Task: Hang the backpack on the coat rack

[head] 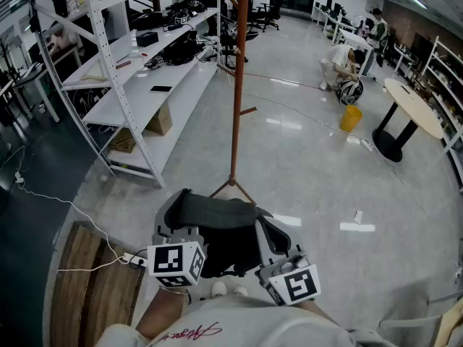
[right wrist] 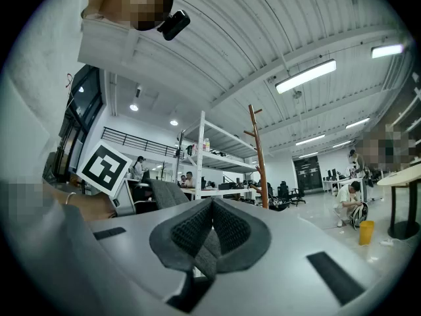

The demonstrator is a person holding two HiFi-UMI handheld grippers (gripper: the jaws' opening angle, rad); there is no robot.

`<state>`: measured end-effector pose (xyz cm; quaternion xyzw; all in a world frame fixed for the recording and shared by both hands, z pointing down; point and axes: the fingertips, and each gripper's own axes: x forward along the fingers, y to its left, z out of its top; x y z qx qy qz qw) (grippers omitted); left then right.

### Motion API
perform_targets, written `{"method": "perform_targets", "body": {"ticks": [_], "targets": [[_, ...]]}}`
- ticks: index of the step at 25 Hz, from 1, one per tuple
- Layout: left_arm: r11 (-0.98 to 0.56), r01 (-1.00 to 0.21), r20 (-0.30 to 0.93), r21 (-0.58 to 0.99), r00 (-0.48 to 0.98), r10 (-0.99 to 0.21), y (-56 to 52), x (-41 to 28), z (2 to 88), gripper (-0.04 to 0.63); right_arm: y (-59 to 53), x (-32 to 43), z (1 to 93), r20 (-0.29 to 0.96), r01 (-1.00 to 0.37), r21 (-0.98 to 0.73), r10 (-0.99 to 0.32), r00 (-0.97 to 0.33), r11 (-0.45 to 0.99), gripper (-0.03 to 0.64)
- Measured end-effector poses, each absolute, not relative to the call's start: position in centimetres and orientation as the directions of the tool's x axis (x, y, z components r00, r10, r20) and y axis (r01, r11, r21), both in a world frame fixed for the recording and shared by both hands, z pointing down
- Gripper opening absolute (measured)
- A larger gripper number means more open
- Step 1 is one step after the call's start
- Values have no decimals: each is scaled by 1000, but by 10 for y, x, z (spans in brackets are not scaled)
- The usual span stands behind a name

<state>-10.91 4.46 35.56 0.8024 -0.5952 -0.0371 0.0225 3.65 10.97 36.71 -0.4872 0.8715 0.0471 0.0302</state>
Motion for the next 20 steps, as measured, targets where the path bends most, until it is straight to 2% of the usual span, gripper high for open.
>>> {"method": "perform_targets", "body": {"ticks": [9,13,20], "targets": [[-287,-954,-24,90,286,-958,44,-104,356,37,111,38,367,-101,-850,37,-844,-527,526,15],[-274,-956,-21,105,273,-962,41,-105,353,37,113,36,358,-150,-839,19,-828,-541,544,15],[-259,-960,-23,109,258,-966,35,-97,348,37,110,53,365,-133,-852,45,-842,-523,522,17]]}}
